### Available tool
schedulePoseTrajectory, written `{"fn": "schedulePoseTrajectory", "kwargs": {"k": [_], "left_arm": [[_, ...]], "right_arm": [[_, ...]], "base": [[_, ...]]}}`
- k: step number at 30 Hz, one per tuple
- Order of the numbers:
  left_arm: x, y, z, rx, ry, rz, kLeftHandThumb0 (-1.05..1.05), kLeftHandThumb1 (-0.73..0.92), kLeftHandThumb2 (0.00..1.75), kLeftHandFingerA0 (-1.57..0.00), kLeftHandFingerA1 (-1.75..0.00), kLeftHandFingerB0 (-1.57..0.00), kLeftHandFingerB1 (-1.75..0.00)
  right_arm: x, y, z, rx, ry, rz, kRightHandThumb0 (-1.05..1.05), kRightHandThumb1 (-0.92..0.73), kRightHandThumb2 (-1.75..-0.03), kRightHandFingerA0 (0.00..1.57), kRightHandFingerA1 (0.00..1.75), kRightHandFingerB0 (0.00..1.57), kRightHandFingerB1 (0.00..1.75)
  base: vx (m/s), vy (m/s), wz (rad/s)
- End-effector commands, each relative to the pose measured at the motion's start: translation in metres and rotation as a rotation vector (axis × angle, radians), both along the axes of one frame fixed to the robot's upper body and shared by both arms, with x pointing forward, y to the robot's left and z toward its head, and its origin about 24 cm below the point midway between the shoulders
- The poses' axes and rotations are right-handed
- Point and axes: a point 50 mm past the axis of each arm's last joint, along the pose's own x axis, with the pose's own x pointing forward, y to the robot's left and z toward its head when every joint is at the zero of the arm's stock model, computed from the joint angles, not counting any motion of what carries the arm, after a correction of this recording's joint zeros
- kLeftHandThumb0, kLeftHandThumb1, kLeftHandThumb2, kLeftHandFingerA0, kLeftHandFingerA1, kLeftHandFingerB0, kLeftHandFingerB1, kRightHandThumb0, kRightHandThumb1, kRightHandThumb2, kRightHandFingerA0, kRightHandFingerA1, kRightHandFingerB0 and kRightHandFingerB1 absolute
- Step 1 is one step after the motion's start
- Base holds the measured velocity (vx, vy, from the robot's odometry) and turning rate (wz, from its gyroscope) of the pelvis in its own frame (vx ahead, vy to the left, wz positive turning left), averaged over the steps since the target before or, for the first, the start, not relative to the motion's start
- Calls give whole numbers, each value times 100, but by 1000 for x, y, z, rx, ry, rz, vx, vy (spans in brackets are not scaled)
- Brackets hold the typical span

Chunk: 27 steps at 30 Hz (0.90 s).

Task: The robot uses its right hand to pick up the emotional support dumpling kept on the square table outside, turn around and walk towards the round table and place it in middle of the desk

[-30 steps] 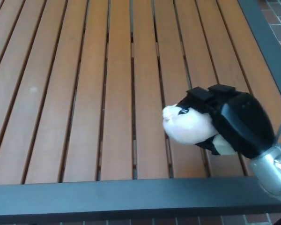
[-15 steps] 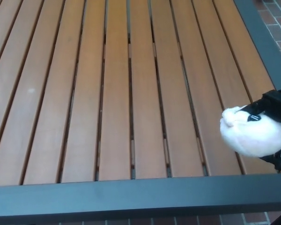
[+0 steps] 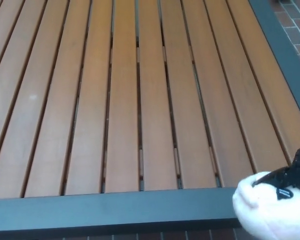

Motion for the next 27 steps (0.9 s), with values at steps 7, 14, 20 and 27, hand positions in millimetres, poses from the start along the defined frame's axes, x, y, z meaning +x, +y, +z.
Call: {"fn": "schedulePoseTrajectory", "kwargs": {"k": [7, 14, 20, 27], "left_arm": [[4, 7, 7, 43, -50, -15, -12, 53, 84, -94, -108, -87, -77], [4, 8, 8, 48, -51, -21, -12, 48, 88, -96, -110, -90, -80], [3, 8, 7, 55, -38, -20, -13, 52, 86, -95, -108, -88, -77], [2, 8, 7, 48, -46, -17, -13, 53, 86, -95, -110, -87, -78]], "right_arm": [[-6, 2, 15, 31, -17, 58, -6, -52, -111, 106, 131, 97, 115], [-6, 3, 16, 34, -7, 55, -11, -53, -107, 108, 120, 100, 108], [-6, 7, 15, 27, -9, 63, -11, -53, -106, 100, 140, 97, 107], [-7, 9, 14, 15, -3, 65, -12, -56, -99, 100, 138, 96, 106]], "base": [[0, 0, 0], [0, 3, 4], [-114, -5, 13], [-40, 140, 45]]}}
